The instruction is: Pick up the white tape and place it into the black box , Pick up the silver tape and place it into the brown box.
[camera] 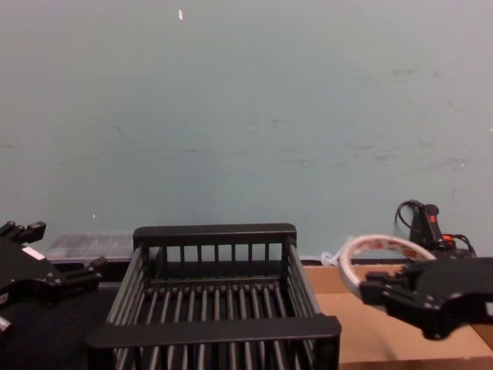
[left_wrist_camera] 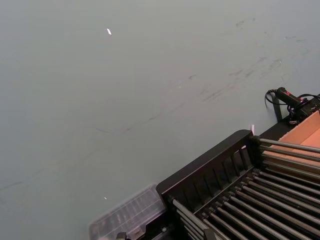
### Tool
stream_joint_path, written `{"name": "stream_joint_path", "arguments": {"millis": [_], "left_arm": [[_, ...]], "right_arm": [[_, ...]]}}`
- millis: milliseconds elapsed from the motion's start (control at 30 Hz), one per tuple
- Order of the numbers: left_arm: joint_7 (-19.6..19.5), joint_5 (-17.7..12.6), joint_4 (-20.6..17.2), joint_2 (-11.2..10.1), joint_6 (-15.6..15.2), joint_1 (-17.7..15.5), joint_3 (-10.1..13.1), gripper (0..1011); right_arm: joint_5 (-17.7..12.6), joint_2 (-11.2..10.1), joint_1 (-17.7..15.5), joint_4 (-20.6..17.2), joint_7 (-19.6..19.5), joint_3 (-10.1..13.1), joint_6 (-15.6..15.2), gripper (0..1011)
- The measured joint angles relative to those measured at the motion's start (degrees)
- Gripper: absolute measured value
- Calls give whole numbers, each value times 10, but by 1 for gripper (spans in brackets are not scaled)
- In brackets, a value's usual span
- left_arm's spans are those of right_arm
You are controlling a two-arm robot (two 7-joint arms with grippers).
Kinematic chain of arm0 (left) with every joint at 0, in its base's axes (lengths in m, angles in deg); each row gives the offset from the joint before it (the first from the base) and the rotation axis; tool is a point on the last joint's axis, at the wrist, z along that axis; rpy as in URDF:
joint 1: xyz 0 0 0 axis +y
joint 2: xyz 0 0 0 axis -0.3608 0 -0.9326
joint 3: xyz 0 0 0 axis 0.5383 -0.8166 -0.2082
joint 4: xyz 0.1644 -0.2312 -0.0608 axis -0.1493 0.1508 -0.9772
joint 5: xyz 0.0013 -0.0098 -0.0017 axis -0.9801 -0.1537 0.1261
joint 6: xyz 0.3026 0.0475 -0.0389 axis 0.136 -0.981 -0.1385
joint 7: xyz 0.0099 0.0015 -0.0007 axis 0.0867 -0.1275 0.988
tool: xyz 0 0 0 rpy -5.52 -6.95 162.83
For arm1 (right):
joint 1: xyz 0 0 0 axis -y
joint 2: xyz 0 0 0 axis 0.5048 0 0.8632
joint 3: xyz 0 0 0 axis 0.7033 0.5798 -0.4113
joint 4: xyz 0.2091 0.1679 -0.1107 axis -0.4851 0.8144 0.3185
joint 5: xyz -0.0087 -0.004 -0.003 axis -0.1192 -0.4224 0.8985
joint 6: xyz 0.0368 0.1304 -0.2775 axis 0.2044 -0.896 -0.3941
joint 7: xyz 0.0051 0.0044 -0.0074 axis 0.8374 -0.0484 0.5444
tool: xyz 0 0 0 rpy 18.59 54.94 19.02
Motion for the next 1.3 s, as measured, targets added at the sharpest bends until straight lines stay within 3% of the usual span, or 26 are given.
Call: {"name": "stream_joint_path", "arguments": {"millis": [933, 1300], "left_arm": [[0, 0, 0, 0, 0, 0, 0, 1001], [0, 0, 0, 0, 0, 0, 0, 1002]], "right_arm": [[5, 76, 125, 92, 48, -96, 23, 95], [17, 107, 158, 147, 48, -117, 30, 95]]}}
